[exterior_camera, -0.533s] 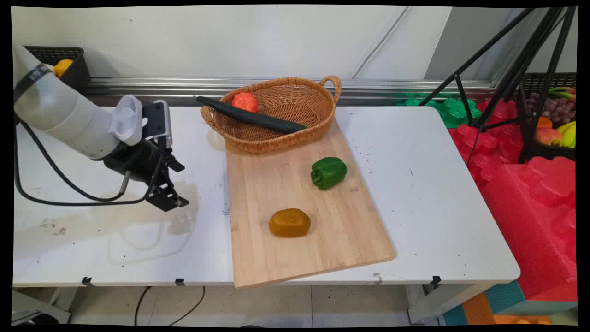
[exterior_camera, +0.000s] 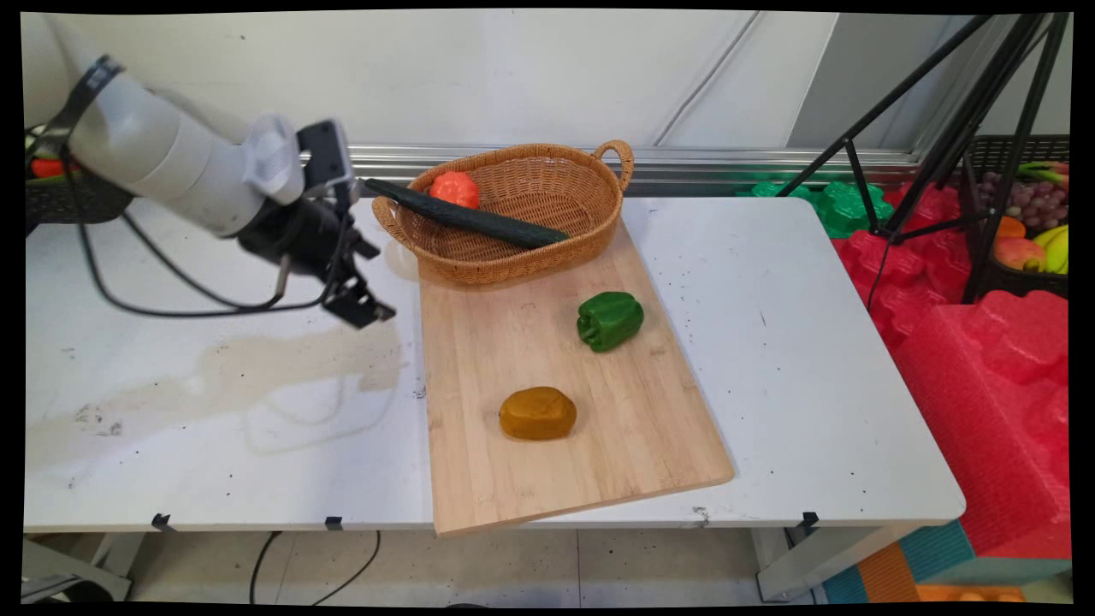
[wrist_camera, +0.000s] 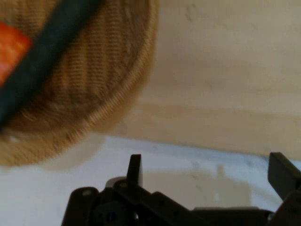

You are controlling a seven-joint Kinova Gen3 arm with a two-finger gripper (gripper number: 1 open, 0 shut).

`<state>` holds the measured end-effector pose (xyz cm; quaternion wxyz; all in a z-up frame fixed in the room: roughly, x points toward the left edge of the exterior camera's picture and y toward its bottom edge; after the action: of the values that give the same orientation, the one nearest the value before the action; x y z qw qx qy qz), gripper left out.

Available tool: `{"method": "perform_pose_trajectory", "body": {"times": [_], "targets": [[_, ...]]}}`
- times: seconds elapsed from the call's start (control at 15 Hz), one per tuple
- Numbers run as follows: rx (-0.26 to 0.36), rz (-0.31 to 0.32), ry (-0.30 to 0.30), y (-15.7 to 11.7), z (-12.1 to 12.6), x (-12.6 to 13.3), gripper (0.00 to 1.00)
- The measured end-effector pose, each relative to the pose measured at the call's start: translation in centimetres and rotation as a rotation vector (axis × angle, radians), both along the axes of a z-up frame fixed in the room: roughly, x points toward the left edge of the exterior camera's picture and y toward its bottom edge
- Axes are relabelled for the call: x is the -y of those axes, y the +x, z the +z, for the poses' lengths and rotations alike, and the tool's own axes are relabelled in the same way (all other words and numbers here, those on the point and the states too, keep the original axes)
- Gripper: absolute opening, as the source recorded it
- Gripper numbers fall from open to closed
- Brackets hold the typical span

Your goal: Pick up the cucumber from the vegetable basket

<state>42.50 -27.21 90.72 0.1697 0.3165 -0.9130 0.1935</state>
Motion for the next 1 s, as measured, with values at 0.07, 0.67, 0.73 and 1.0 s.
{"method": "perform_pose_trajectory", "body": {"times": [0.07, 0.67, 0.73, 1.0], "targets": [[0.000, 0.003, -0.021, -0.4, 0.5, 1.1, 1.00], [0.075, -0.036, -0.104, -4.5, 1.6, 11.4, 1.00], [0.090, -0.045, -0.106, -4.8, 1.4, 12.6, 1.00], [0.157, -0.087, -0.094, -5.5, 0.3, 17.3, 1.00]]}}
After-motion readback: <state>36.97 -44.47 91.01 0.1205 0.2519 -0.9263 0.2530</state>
